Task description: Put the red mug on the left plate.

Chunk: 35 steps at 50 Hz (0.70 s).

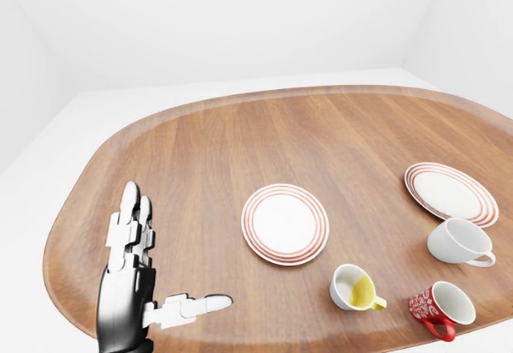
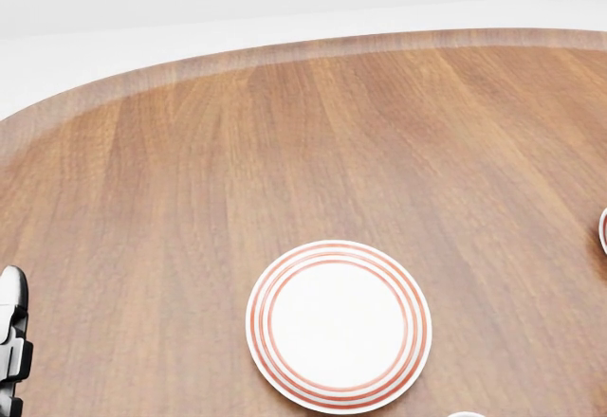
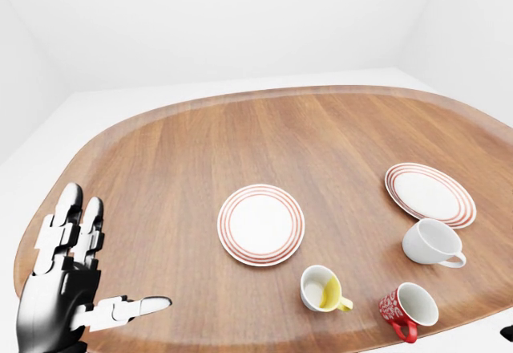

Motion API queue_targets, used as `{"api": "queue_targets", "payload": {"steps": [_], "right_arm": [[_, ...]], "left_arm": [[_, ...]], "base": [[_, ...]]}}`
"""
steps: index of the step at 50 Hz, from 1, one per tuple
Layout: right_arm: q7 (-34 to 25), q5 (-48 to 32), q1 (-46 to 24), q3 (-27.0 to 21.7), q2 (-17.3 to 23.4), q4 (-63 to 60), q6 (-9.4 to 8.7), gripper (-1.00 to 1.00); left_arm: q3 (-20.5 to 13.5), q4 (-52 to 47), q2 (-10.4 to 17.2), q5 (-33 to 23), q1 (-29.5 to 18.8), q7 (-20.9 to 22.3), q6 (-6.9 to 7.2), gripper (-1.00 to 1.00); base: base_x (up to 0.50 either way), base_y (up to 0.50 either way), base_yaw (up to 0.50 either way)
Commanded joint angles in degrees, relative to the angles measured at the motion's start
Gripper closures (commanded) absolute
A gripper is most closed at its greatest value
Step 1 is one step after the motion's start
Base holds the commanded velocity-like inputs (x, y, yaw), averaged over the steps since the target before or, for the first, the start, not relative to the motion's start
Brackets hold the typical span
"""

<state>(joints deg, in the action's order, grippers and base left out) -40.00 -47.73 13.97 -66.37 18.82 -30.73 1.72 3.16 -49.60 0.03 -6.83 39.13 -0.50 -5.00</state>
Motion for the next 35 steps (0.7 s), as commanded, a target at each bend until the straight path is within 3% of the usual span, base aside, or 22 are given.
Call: {"api": "queue_targets", "payload": {"steps": [1,35], "right_arm": [[0.0,0.3,0.1,-1.3,0.1,0.2,0.44,-1.0],[0.0,-0.9,0.3,-1.4,0.2,1.1,0.16,-1.0]], "left_arm": [[0.1,0.0,0.1,0.0,0.0,-0.1,0.0,-1.0],[0.2,0.0,0.2,0.0,0.3,-0.3,0.0,-1.0]], "base": [[0.0,0.0,0.0],[0.0,0.0,0.0]]}}
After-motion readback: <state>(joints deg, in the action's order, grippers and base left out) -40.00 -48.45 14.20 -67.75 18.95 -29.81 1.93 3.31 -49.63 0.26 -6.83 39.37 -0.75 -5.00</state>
